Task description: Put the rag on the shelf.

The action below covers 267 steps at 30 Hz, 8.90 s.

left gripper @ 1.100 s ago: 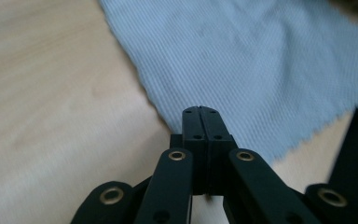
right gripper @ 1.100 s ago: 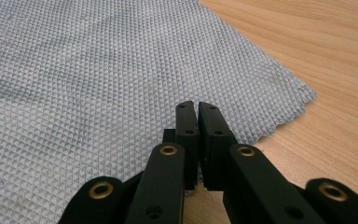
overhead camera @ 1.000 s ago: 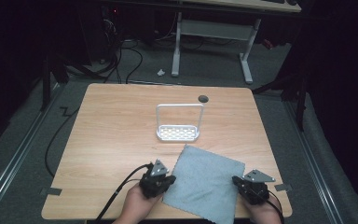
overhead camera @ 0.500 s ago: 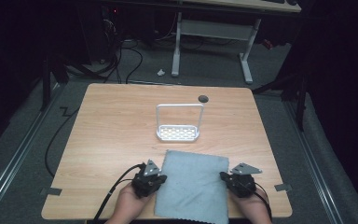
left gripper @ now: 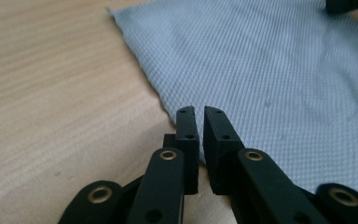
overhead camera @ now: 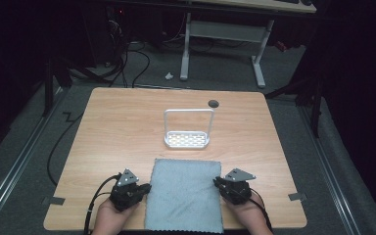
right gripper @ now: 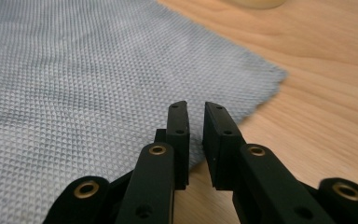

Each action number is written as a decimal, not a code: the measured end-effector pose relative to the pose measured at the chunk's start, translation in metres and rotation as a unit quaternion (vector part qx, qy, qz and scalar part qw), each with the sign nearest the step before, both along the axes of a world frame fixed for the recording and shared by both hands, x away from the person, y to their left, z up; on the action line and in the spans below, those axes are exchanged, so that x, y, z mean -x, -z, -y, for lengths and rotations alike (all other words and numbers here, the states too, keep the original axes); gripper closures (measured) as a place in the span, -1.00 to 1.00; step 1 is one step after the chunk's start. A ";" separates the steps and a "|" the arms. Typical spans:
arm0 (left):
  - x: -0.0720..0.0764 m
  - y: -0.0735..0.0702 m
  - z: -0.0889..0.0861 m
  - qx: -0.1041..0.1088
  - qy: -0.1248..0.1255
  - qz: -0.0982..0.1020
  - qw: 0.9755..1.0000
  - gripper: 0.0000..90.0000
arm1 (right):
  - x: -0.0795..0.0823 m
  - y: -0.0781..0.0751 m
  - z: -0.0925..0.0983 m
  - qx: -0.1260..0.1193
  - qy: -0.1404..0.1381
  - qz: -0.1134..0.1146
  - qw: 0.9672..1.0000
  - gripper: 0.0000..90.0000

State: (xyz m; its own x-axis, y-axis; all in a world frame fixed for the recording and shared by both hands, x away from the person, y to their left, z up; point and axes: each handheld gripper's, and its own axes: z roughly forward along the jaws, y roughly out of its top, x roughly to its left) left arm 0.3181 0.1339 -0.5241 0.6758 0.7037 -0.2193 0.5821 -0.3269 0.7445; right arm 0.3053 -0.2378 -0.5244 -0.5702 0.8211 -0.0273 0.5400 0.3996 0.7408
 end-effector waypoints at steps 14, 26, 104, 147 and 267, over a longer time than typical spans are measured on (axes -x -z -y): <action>-0.077 0.000 0.027 -0.011 -0.077 0.000 0.997 0.43 | 0.014 -0.004 0.007 -0.007 -0.032 0.001 0.999 0.71; -0.085 0.006 0.042 -0.021 -0.069 -0.005 0.997 0.59 | 0.008 0.001 0.003 0.028 -0.024 -0.006 0.999 0.70; -0.024 -0.087 0.031 0.090 -0.115 0.198 0.969 0.97 | -0.011 -0.084 -0.004 -0.094 0.079 0.224 0.967 1.00; -0.112 -0.190 0.036 0.058 -0.141 0.284 0.947 0.98 | -0.085 -0.188 -0.009 -0.116 0.090 0.292 0.945 1.00; -0.138 -0.074 -0.025 0.019 -0.123 0.159 0.979 0.41 | -0.128 -0.086 0.030 -0.045 0.130 0.171 0.976 0.55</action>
